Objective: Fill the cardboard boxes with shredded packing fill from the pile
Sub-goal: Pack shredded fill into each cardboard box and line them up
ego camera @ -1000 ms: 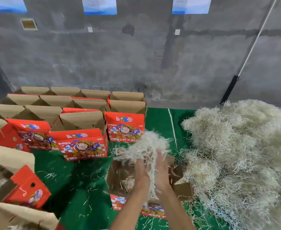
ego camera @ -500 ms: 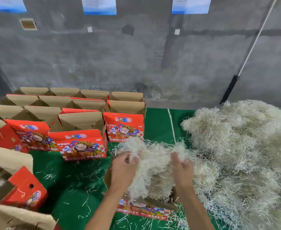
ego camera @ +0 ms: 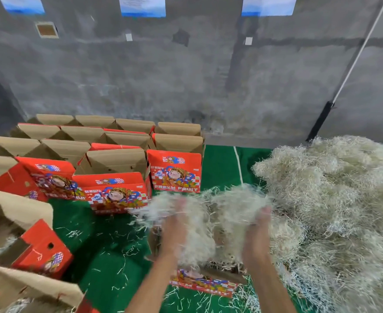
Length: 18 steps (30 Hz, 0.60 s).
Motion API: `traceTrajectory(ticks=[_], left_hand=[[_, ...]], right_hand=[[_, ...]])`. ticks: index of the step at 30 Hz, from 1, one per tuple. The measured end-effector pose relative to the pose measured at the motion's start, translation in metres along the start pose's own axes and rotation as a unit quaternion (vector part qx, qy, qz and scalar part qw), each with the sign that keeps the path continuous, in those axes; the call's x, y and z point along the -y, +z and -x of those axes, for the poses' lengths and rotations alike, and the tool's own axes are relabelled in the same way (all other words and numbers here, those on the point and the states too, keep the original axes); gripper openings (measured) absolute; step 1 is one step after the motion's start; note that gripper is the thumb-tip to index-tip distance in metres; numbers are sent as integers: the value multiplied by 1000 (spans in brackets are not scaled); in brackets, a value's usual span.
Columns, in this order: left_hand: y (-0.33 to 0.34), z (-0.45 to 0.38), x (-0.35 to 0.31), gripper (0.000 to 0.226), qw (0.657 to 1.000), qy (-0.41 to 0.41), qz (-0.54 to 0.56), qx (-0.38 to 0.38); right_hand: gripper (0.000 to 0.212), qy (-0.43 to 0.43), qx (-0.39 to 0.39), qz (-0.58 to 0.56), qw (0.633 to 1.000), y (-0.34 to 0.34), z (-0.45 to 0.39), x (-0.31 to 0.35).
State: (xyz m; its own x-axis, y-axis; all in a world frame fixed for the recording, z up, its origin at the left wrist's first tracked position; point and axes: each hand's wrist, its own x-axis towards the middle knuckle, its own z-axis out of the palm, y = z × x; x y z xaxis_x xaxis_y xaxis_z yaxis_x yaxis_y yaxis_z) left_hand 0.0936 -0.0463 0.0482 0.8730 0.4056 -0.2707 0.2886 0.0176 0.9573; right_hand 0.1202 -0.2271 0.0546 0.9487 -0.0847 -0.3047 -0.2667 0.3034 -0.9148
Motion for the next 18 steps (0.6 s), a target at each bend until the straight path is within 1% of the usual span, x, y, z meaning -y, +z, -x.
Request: traceTrajectory(ticks=[1,2,3,4,5,6,7,8,9,10,12,13,14,15,16,17,18], left_hand=[[24,7,7,41,998,13,-33,50],[42,18,9,54,997,-3,-33,72],[46,25,14,66,995,-26,-23,94],[36,23,15,68,996,-40,-22,78],[23,12,10,62,998,-48,-32,39],[6,-1,9,54,998,-48,-48,21],[-12,-12,7,47,997,-39,-68,2],[-22,-19,4,43,997,-49,-60,-13],[-22,-23,3,44,997,-45,-51,-22],[-13,-22,6,43,997,-51,-52,-14],[10,-3,16,38,996,-16,-60,68],[24,8,16,34,996,-5,-35,83],[35,12,13,30,995,-20,-17,95],[33,14,11,28,992,-15,-32,119],[31,9,13,25,991,-26,-42,123],[27,6,9,22,991,-25,-49,120],[27,5,10,32,992,-10,-35,119]], right_hand=[[78,7,37,49,998,19,7,-11],[65,-8,64,109,992,35,13,-18],[60,-41,70,142,987,42,15,-22],[56,-79,49,155,983,37,12,-21],[51,-111,15,152,982,25,7,-15],[48,-128,-30,129,983,6,1,-7],[48,-140,-80,94,982,-13,-6,-1],[51,-148,-115,64,980,-26,-8,6],[53,-160,-129,61,977,-28,-10,6],[57,-166,-107,93,976,-19,-5,5],[61,-114,-9,136,984,13,3,-17],[58,-91,10,135,987,26,9,-26],[57,-94,-7,153,984,32,11,-31],[57,-125,-46,191,973,32,9,-29],[58,-169,-89,214,958,27,5,-26],[61,-201,-124,209,949,21,1,-19],[59,-219,-140,186,948,18,-1,-11]])
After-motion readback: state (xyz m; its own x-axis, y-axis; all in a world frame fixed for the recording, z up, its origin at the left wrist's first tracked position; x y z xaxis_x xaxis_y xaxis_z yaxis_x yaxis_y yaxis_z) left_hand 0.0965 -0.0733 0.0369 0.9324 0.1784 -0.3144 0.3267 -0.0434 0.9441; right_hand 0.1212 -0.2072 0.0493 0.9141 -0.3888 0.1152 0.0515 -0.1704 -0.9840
